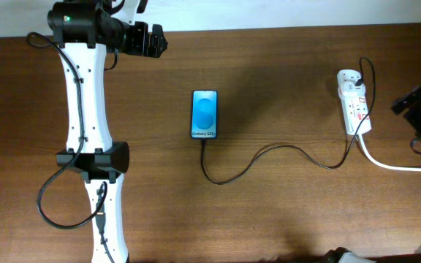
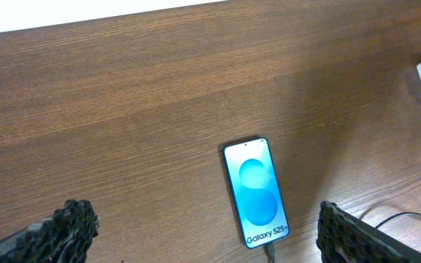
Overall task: Plug charger to phone and switch on socket
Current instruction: 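Move the right gripper over the white power strip's switch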
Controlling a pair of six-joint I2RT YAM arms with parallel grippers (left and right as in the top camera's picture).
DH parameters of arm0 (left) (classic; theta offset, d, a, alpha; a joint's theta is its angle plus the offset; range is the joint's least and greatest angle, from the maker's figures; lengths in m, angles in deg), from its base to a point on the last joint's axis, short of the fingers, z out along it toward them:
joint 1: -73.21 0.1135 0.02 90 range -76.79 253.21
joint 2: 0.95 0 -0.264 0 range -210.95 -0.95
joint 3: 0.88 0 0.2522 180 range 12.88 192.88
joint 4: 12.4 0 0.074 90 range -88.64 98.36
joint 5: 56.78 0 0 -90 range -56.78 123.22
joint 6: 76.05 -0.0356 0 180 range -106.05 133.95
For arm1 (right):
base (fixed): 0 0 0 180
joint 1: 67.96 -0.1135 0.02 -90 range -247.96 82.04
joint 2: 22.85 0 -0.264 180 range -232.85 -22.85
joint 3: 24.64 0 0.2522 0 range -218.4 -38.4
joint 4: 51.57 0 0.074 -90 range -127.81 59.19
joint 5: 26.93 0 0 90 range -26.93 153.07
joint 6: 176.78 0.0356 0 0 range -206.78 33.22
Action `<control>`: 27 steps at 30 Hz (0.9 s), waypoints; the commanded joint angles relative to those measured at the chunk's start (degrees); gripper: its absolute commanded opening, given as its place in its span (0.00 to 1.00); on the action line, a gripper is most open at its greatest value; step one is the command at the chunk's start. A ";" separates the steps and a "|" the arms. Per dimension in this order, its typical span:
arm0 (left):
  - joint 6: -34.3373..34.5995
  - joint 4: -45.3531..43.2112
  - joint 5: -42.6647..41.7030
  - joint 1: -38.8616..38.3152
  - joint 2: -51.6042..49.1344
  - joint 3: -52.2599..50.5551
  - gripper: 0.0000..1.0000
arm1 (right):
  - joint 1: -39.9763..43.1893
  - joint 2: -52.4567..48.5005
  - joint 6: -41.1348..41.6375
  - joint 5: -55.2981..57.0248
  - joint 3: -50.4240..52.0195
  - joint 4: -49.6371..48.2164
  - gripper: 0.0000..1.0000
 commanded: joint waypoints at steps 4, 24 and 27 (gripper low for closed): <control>-0.09 0.09 0.22 0.13 2.67 0.46 0.99 | 4.31 -9.57 -0.98 0.94 -1.07 -10.19 0.99; -0.09 0.09 0.22 0.13 2.67 0.46 0.99 | -5.73 -38.05 -2.89 7.41 -1.05 -32.81 0.99; -0.09 0.09 0.22 0.09 2.67 0.46 0.99 | -6.64 -38.80 -2.89 10.82 -1.05 -32.59 0.99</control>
